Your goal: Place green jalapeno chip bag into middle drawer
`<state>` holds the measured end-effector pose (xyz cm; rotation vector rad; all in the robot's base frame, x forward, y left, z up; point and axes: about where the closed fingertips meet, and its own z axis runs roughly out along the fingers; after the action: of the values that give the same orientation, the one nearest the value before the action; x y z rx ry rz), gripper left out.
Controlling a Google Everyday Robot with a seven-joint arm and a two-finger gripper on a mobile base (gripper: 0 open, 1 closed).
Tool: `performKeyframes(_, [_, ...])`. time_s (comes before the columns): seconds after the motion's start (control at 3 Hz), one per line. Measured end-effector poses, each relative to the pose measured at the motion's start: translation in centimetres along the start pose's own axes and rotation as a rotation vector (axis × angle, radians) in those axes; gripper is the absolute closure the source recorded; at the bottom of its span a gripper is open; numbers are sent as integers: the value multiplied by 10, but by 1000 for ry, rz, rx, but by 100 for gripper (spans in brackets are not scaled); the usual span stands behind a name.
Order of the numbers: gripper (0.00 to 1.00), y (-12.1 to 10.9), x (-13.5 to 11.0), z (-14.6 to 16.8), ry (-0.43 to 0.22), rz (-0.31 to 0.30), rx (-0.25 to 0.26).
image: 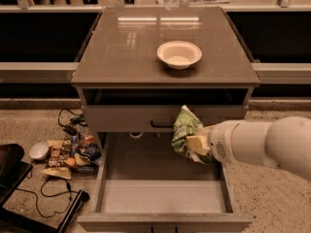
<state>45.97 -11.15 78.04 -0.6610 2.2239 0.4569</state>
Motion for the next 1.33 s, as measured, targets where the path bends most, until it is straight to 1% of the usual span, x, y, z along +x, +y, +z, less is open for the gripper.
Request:
performKeyframes(0.33, [100,4,36,46,42,11,-65])
performKeyframes(0.67, [100,14,79,92,109,-14,-116])
performKeyframes(1.0, [100,28,106,130,158,-33,-155])
performKeyframes(1.33, [100,52,115,171,183,-70,-217])
